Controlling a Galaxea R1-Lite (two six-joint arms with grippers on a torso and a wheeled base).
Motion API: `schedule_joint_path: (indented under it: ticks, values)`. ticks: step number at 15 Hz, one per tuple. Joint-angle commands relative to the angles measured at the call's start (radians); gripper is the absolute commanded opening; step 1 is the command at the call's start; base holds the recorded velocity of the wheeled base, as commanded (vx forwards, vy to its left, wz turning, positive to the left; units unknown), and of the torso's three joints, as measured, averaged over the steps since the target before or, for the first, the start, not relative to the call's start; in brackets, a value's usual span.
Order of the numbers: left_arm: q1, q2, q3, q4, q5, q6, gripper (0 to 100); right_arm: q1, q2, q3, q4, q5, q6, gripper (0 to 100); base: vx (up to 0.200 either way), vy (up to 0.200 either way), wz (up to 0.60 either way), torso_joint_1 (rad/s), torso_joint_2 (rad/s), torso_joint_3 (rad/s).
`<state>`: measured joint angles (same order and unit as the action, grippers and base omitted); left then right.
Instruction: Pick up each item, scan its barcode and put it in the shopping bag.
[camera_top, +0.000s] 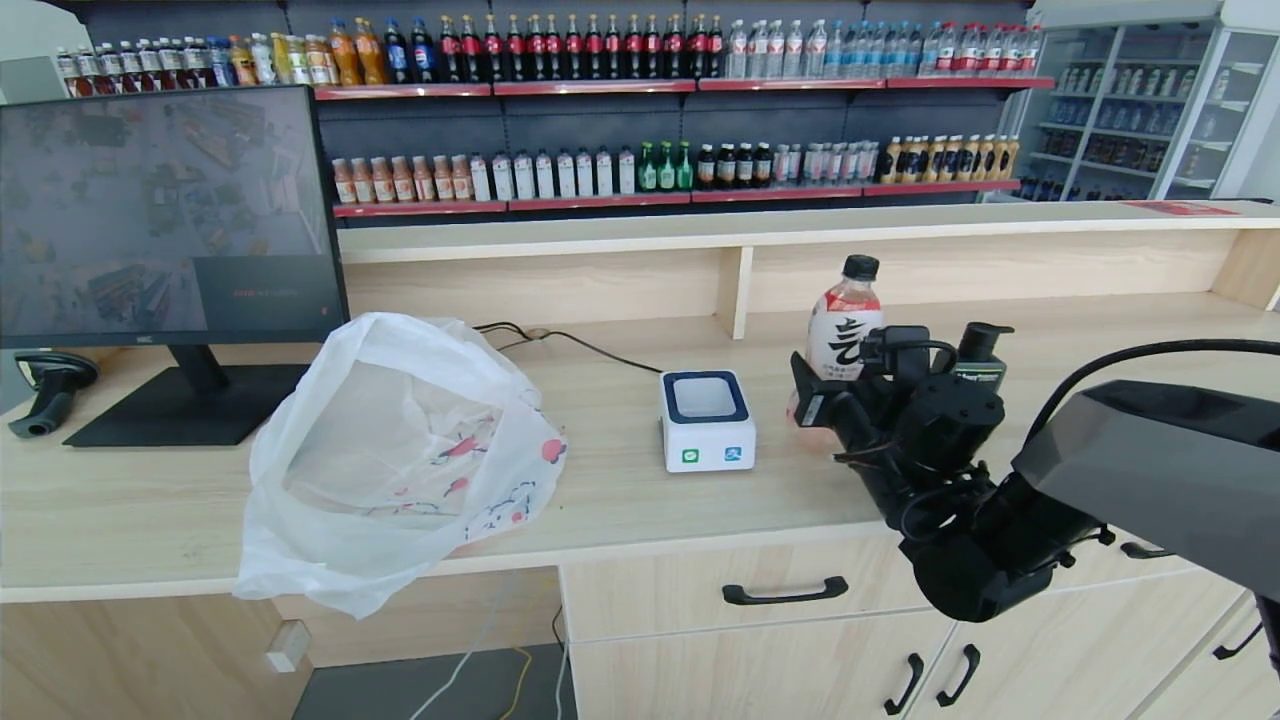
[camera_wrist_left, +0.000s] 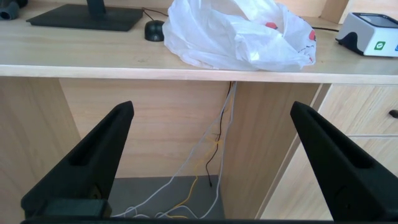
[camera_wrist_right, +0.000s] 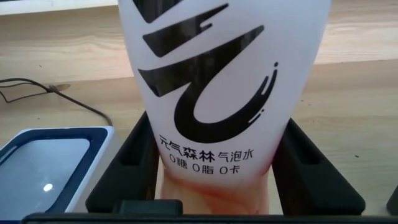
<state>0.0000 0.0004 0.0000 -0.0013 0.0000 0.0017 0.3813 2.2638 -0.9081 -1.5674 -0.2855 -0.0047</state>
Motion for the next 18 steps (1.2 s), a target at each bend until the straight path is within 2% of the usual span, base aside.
schedule_joint_path:
  ticks: [1, 4, 10, 18]
  values:
    - [0.0, 0.0, 0.0, 0.0, 0.0, 0.0, 100, 0.002, -0.029, 0.0, -0.003, 0.0, -0.001, 0, 0.0, 0.0, 0.0, 0.0, 0.0, 0.0]
    - [0.0, 0.0, 0.0, 0.0, 0.0, 0.0, 100, 0.014, -0.073, 0.006, -0.003, 0.0, -0.005, 0, 0.0, 0.0, 0.0, 0.0, 0.0, 0.0]
    - [0.0, 0.0, 0.0, 0.0, 0.0, 0.0, 100, 0.051, -0.21, 0.106, -0.003, 0.0, -0.006, 0, 0.0, 0.0, 0.0, 0.0, 0.0, 0.0]
    - [0.0, 0.0, 0.0, 0.0, 0.0, 0.0, 100, 0.235, -0.489, 0.374, -0.003, 0.0, -0.028, 0, 0.0, 0.0, 0.0, 0.0, 0.0, 0.0]
